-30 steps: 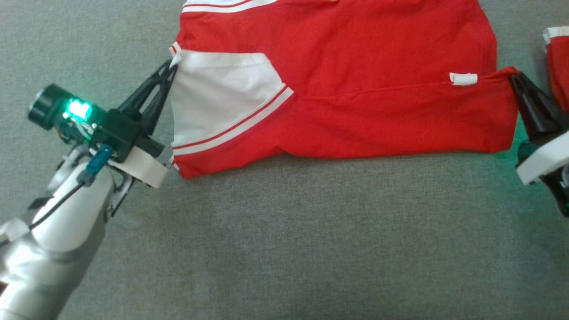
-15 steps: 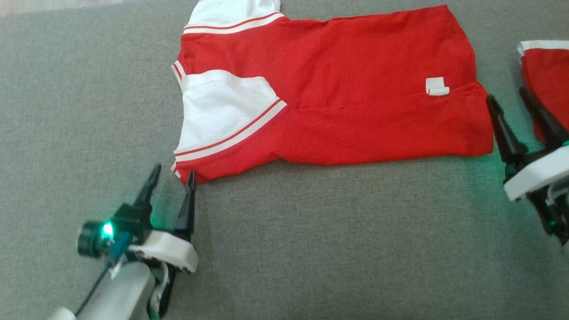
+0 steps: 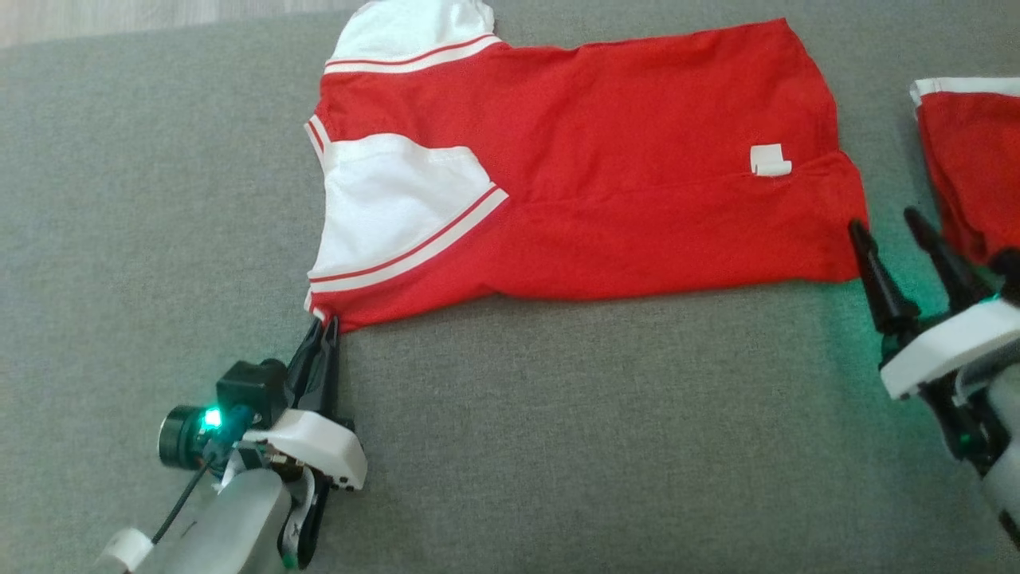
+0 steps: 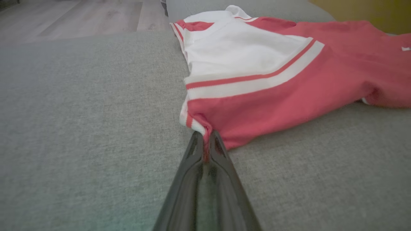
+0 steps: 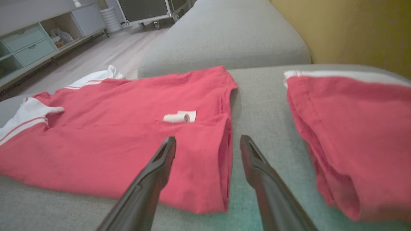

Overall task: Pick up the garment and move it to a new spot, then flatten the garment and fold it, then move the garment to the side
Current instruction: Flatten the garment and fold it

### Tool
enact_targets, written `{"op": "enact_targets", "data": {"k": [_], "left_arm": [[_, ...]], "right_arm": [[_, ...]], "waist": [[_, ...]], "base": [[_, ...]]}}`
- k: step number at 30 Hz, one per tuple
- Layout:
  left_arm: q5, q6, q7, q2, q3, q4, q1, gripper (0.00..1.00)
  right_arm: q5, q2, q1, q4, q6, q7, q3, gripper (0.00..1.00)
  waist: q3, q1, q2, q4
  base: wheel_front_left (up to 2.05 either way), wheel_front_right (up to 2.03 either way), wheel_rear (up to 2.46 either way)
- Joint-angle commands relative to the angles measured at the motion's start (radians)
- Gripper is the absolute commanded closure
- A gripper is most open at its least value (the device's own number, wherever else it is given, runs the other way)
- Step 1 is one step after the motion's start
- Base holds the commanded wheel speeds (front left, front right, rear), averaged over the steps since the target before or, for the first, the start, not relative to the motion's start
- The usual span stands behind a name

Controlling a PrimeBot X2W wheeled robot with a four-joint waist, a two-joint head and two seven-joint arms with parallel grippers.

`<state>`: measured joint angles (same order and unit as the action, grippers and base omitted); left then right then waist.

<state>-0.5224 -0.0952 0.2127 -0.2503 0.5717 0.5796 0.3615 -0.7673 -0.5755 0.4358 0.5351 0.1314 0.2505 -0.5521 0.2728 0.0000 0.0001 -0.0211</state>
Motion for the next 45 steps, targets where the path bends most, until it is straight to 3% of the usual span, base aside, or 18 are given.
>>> {"op": "enact_targets", "data": {"k": [1, 10, 11, 14, 22, 34, 44, 45], "left_arm": [[-0.002, 0.005, 0.012, -0.021, -0.03, -0.012, 0.017, 1.0], [0.025, -0.012, 0.04, -0.069, -0.045, -0.091, -0.027, 1.0], [0.028, -0.014, 0.04, -0.074, -0.044, -0.102, -0.031, 1.0], [0.032, -0.017, 0.041, -0.084, -0.043, -0.131, -0.042, 1.0], [0.039, -0.018, 0.042, -0.093, -0.029, -0.17, -0.059, 1.0], [0.027, -0.056, 0.027, -0.15, -0.015, -0.31, -0.232, 1.0], [-0.002, -0.097, -0.059, -0.197, 0.011, -0.474, -0.389, 1.0], [-0.004, -0.1, -0.064, -0.199, 0.011, -0.481, -0.393, 1.0]], "right_arm": [[-0.028, -0.014, -0.039, 0.001, -0.001, -0.005, -0.022, 0.0], [-0.114, 0.031, -0.013, 0.147, -0.001, -0.087, -0.051, 0.0], [-0.119, 0.036, -0.007, 0.157, -0.001, -0.095, -0.056, 0.04], [-0.138, 0.042, 0.007, 0.172, -0.001, -0.107, -0.068, 1.0], [-0.163, 0.001, 0.013, 0.153, -0.001, -0.083, -0.128, 1.0], [-0.186, -0.132, -0.12, 0.052, -0.001, -0.053, -0.202, 1.0], [-0.194, -0.194, -0.279, -0.031, -0.001, -0.059, -0.161, 1.0], [-0.188, -0.194, -0.286, -0.042, -0.001, -0.066, -0.163, 0.86]], "waist": [[-0.01, 0.0, -0.0001, 0.005], [-0.029, 0.0, -0.0001, 0.031], [-0.029, 0.0, -0.0001, 0.033], [-0.028, 0.0, -0.0001, 0.038], [-0.05, 0.0, -0.0001, 0.044], [-0.125, 0.0, -0.0001, 0.036], [-0.14, 0.0, -0.0001, 0.032], [-0.14, 0.0, -0.0001, 0.03]], "base": [[0.0, 0.0, 0.0], [0.0, 0.0, 0.0], [0.0, 0.0, 0.0], [0.0, 0.0, 0.0], [0.0, 0.0, 0.0], [0.0, 0.0, 0.0], [0.0, 0.0, 0.0], [0.0, 0.0, 0.0]]}}
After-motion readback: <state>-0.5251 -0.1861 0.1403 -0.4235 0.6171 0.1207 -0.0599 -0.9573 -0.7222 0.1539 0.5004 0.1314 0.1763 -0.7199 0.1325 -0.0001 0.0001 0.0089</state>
